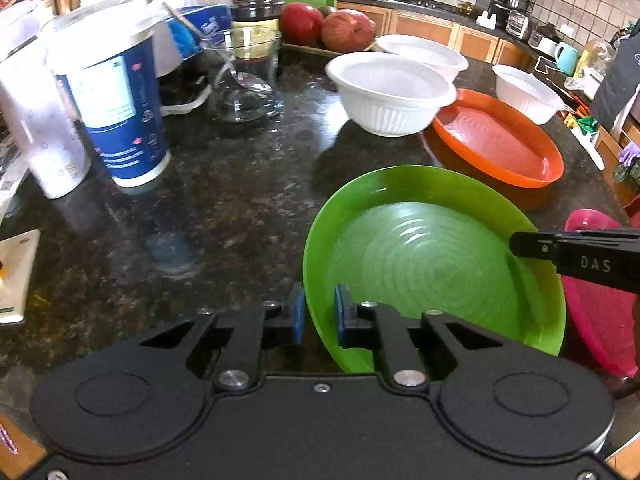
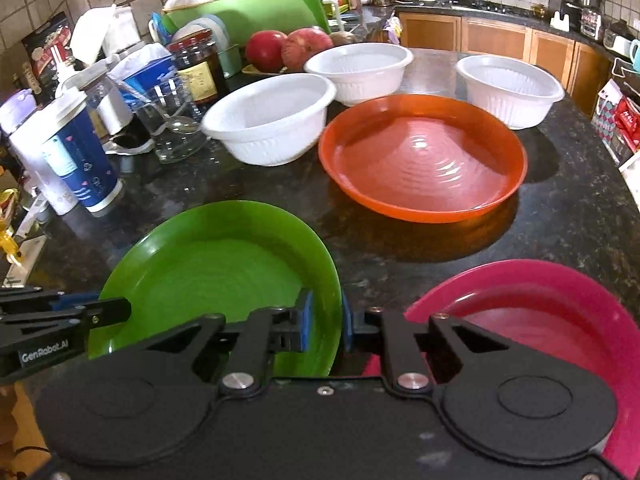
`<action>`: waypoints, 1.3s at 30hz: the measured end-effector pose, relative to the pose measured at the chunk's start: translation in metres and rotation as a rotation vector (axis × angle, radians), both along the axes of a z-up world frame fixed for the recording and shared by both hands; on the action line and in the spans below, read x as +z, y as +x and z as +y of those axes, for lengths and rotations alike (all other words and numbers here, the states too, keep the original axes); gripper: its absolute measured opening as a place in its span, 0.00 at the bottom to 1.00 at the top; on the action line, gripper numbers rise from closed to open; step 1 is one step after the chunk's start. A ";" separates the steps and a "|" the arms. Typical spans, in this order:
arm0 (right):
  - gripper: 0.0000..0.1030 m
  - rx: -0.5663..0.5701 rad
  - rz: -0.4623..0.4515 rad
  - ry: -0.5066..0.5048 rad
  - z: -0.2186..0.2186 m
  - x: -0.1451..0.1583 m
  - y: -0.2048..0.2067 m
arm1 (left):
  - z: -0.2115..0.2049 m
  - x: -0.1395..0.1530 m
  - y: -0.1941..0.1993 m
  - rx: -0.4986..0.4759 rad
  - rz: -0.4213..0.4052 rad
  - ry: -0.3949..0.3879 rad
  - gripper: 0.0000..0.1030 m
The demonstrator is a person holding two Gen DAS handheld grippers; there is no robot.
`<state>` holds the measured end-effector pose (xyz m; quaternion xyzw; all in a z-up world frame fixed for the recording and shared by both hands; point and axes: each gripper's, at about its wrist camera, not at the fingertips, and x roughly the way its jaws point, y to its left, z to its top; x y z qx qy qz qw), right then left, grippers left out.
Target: Organize plates and bowls
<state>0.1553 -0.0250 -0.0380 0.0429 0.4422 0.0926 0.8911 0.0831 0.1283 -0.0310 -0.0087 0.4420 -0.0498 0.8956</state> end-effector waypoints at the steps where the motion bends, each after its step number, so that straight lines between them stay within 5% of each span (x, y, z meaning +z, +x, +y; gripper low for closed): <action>1: 0.17 0.004 0.003 0.008 0.004 0.000 -0.001 | 0.005 0.000 -0.001 0.006 0.001 -0.001 0.19; 18: 0.17 0.075 0.007 0.063 0.083 0.000 -0.008 | 0.086 0.004 -0.013 0.096 -0.015 0.046 0.19; 39: 0.21 -0.114 -0.111 0.051 0.077 0.013 -0.025 | 0.103 0.024 -0.009 0.012 -0.133 0.055 0.21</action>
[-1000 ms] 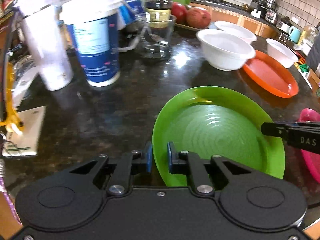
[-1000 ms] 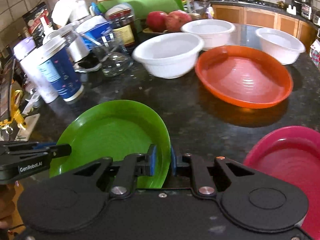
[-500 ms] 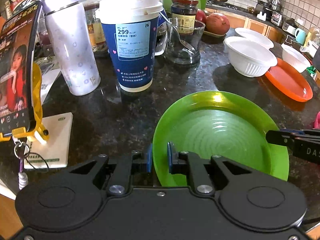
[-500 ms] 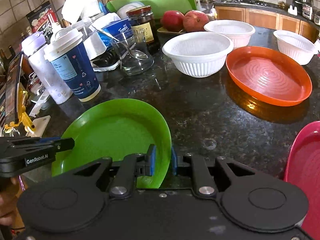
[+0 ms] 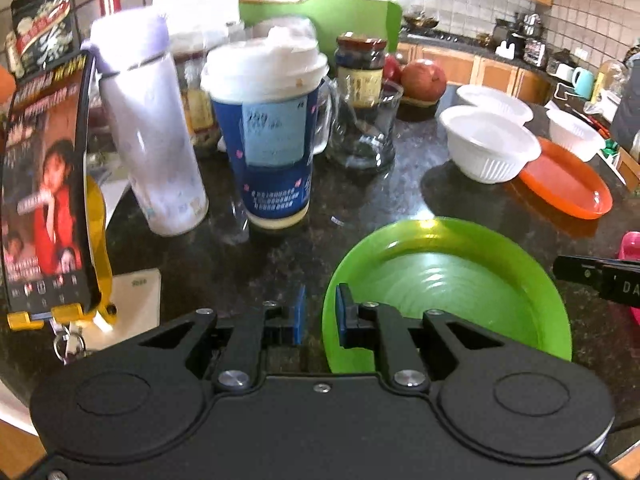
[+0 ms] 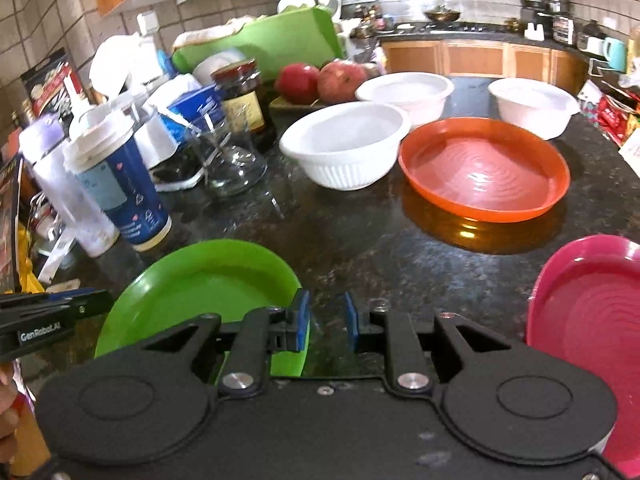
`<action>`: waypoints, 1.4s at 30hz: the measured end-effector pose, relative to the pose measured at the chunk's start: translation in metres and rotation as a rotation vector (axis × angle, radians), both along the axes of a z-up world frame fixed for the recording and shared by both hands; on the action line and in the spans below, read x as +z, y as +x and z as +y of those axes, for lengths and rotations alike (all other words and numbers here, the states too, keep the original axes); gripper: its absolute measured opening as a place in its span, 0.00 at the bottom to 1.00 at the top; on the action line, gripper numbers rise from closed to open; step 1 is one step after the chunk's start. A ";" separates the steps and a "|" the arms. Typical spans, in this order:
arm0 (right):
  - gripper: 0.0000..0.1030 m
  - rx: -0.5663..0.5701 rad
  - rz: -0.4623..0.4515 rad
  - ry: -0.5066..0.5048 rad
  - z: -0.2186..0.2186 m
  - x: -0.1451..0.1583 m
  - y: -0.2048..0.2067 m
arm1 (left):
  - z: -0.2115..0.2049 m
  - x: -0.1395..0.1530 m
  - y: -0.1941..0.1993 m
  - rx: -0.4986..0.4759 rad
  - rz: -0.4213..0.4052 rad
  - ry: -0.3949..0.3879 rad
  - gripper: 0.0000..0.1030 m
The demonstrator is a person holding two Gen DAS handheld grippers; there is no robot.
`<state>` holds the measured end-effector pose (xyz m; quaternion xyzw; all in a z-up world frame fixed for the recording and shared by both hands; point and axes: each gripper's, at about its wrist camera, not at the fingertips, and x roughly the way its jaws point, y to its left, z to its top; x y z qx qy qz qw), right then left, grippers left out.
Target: Organize plates and bowls
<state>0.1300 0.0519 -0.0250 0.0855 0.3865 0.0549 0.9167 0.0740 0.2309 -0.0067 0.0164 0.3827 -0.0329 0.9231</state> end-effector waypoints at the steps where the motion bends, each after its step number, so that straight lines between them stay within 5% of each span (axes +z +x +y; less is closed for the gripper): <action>1: 0.21 -0.011 -0.003 0.001 -0.001 0.001 -0.002 | -0.001 0.002 0.000 -0.008 -0.007 0.002 0.21; 18: 0.21 -0.214 -0.056 -0.046 -0.068 0.013 -0.070 | -0.079 0.012 -0.007 -0.267 0.008 -0.017 0.22; 35: 0.34 -0.285 -0.066 -0.089 -0.210 0.020 -0.094 | -0.206 0.009 -0.013 -0.315 0.048 -0.044 0.22; 42: 0.38 -0.257 -0.046 -0.086 -0.250 0.008 -0.083 | -0.235 -0.001 -0.010 -0.261 0.056 -0.042 0.28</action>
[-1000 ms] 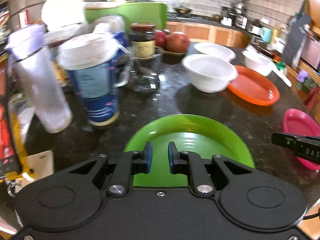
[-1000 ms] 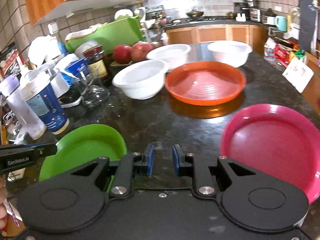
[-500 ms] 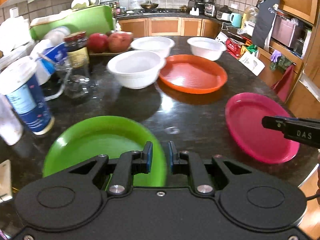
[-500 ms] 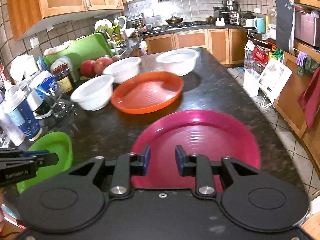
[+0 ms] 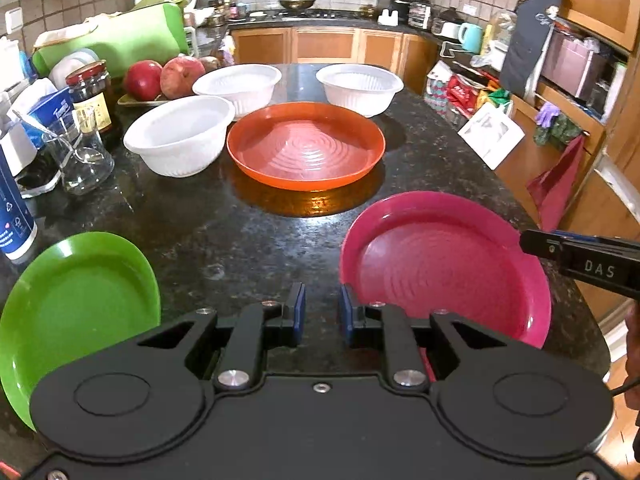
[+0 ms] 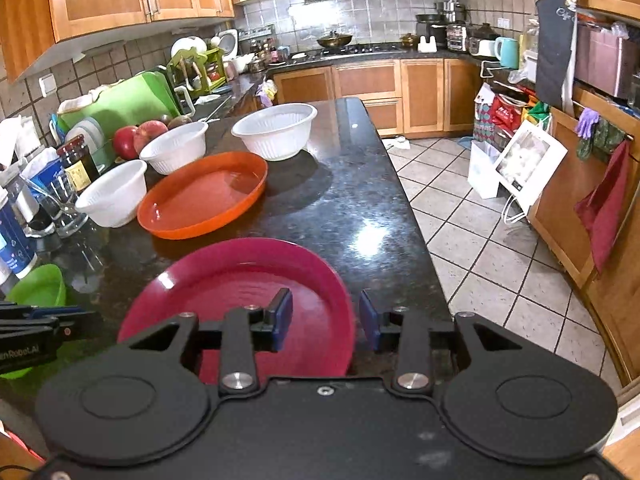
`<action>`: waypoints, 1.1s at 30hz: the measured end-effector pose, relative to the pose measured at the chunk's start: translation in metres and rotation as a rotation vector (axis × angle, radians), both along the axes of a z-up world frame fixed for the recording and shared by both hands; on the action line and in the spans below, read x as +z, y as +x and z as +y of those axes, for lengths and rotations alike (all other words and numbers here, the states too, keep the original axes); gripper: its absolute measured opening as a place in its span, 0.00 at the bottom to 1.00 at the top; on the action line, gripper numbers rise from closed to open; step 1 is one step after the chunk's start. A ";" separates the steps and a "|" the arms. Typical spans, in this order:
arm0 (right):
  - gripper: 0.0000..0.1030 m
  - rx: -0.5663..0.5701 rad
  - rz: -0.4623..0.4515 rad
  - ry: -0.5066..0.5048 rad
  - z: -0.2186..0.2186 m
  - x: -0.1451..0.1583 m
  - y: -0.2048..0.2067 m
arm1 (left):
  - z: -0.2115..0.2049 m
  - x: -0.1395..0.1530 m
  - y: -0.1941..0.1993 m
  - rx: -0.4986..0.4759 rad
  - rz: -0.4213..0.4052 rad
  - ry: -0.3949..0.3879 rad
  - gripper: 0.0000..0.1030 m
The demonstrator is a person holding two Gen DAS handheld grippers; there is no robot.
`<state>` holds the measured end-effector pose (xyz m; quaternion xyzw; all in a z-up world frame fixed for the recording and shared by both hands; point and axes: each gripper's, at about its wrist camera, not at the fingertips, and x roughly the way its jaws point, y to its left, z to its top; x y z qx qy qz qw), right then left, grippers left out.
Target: Organize plates and bowls
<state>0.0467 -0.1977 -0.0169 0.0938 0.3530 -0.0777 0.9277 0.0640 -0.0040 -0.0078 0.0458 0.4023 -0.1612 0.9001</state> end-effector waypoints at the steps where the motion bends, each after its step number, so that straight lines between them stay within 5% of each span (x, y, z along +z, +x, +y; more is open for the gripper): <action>1: 0.38 0.011 0.003 0.001 -0.003 -0.002 0.003 | -0.004 -0.002 0.000 0.011 0.001 0.005 0.28; 18: 0.38 0.185 0.048 0.028 -0.030 -0.024 0.026 | -0.032 -0.019 -0.003 0.165 0.042 0.032 0.28; 33: 0.33 0.190 0.062 0.032 -0.031 -0.027 0.025 | -0.038 -0.024 -0.002 0.147 0.056 0.041 0.28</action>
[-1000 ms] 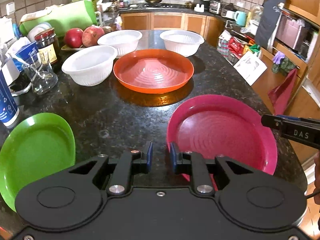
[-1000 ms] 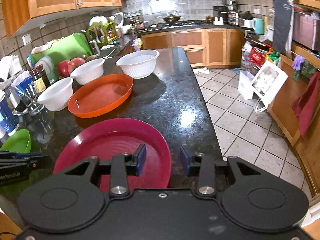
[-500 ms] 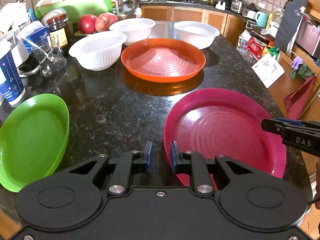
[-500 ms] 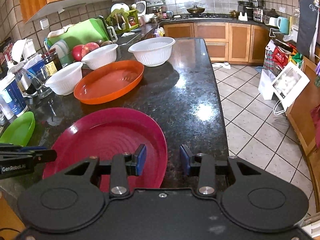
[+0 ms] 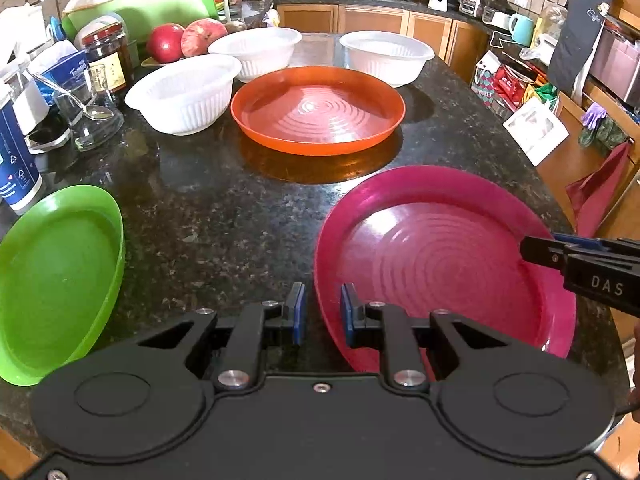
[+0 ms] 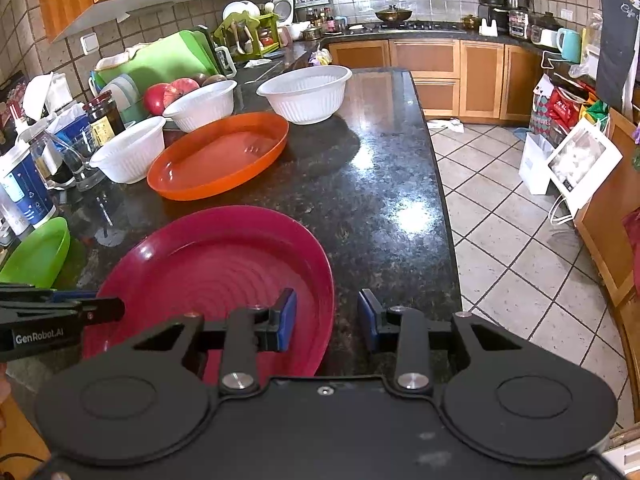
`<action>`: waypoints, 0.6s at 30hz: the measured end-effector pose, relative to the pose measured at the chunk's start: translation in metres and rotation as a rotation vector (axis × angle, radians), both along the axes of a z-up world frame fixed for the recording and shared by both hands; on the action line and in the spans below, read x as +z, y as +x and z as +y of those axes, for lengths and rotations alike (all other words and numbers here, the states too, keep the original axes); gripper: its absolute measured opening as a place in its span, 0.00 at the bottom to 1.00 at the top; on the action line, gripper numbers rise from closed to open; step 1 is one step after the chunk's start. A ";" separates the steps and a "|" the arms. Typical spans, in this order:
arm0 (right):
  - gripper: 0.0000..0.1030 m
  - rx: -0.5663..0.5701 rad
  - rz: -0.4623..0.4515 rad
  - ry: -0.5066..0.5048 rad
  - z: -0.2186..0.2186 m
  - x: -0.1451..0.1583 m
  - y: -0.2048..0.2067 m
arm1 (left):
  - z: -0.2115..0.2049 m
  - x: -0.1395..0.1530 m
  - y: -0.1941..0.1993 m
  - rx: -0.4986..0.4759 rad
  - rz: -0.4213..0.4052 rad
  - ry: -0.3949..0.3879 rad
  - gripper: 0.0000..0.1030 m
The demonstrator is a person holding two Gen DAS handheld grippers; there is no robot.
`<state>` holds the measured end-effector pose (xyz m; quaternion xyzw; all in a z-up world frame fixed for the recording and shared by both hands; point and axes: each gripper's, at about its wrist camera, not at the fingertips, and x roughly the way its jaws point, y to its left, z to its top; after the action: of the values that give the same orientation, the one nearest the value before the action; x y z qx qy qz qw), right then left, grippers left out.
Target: Organize plates and bowls
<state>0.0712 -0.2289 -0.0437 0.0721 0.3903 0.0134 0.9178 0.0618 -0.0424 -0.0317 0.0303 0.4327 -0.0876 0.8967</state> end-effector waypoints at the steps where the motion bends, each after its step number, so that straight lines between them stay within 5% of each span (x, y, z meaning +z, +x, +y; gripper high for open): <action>1: 0.32 -0.002 0.001 -0.001 0.000 0.000 0.000 | 0.000 0.000 0.000 -0.002 0.000 -0.002 0.28; 9: 0.14 -0.025 0.002 -0.036 0.005 -0.001 -0.002 | 0.000 0.000 0.000 -0.029 -0.005 -0.009 0.23; 18: 0.12 -0.039 0.004 -0.037 0.009 -0.001 -0.008 | 0.005 0.000 -0.002 -0.035 -0.008 -0.047 0.18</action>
<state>0.0632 -0.2198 -0.0445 0.0627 0.3908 -0.0121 0.9182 0.0601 -0.0369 -0.0319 0.0173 0.4263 -0.1131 0.8973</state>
